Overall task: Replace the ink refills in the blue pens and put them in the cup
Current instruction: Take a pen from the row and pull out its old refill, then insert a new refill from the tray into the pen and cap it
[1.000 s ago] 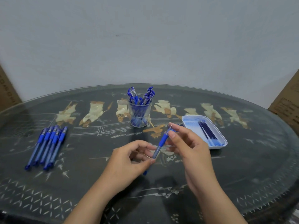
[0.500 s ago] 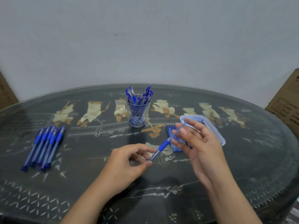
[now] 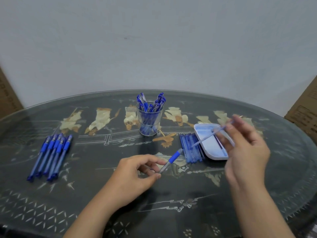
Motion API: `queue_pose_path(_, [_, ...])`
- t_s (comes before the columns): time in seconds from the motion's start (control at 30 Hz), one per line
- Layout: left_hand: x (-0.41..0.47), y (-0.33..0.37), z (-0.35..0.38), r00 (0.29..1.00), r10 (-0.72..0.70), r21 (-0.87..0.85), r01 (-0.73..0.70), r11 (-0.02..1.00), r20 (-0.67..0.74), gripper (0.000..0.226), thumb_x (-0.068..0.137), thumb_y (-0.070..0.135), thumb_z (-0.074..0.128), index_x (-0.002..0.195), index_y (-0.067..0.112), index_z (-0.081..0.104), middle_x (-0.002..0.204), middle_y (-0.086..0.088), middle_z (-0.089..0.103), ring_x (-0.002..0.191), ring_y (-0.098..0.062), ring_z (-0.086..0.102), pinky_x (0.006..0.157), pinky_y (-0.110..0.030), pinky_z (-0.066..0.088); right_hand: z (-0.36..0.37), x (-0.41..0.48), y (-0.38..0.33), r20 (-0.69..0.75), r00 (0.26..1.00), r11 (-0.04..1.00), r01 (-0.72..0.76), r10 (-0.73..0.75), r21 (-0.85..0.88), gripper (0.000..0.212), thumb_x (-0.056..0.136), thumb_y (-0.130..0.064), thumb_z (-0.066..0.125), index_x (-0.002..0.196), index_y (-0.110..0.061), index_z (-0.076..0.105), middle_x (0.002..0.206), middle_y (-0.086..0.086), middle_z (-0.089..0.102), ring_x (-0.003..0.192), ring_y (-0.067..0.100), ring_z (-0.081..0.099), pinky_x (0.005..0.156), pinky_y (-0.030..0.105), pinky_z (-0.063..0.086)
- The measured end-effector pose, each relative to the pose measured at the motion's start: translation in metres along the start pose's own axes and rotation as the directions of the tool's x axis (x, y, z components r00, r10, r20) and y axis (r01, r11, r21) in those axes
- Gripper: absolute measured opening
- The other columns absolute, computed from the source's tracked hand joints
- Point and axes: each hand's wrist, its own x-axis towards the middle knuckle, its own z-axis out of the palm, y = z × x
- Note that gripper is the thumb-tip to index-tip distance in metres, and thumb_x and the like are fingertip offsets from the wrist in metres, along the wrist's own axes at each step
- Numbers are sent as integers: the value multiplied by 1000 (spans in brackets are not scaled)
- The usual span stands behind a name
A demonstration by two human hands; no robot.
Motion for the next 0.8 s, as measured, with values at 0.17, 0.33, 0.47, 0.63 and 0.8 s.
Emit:
queue_pose_path(0.17, [5, -11, -12, 962, -36, -150, -5, 989, -271, 37, 77, -6, 75, 95, 26, 75, 85, 3, 71, 71, -7, 64, 68, -13, 51, 13, 39, 3, 158, 986, 964, -14, 58, -266, 28, 87, 7, 65, 95, -18, 73, 93, 1, 72, 79, 15, 70, 70, 24, 58])
queue_pose_path(0.33, [13, -24, -9, 844, -123, -292, -41, 955, -522, 33, 81, -4, 72, 102, 22, 70, 89, -3, 70, 77, -11, 65, 79, -22, 55, 30, 52, 62, 329, 861, 731, -70, 388, -678, 25, 86, 8, 67, 104, -8, 72, 104, 11, 72, 85, 19, 70, 66, 26, 61])
queue_pose_path(0.47, [16, -29, -3, 822, -134, -299, -46, 953, -554, 34, 81, -4, 72, 101, 23, 70, 90, -5, 70, 77, -8, 65, 81, -22, 55, 28, 72, 86, 326, 847, 639, -21, 420, -769, 20, 85, 7, 70, 103, -3, 72, 98, 15, 72, 77, 19, 69, 64, 24, 61])
queue_pose_path(0.63, [16, -34, 0, 820, -144, -289, -28, 957, -555, 36, 81, -3, 73, 100, 26, 71, 89, -2, 70, 78, -6, 65, 78, -15, 53, 34, 84, 94, 336, 827, 508, 72, 450, -858, 14, 84, 4, 72, 97, -3, 73, 86, 10, 72, 66, 20, 70, 69, 30, 62])
queue_pose_path(0.8, [18, -37, 0, 818, -156, -303, -24, 953, -554, 34, 81, -3, 73, 101, 25, 71, 89, -1, 70, 78, -7, 65, 80, -21, 56, 39, 89, 102, 338, 834, 388, 165, 435, -907, 7, 84, -1, 75, 88, -6, 74, 82, 10, 71, 62, 18, 68, 62, 21, 58])
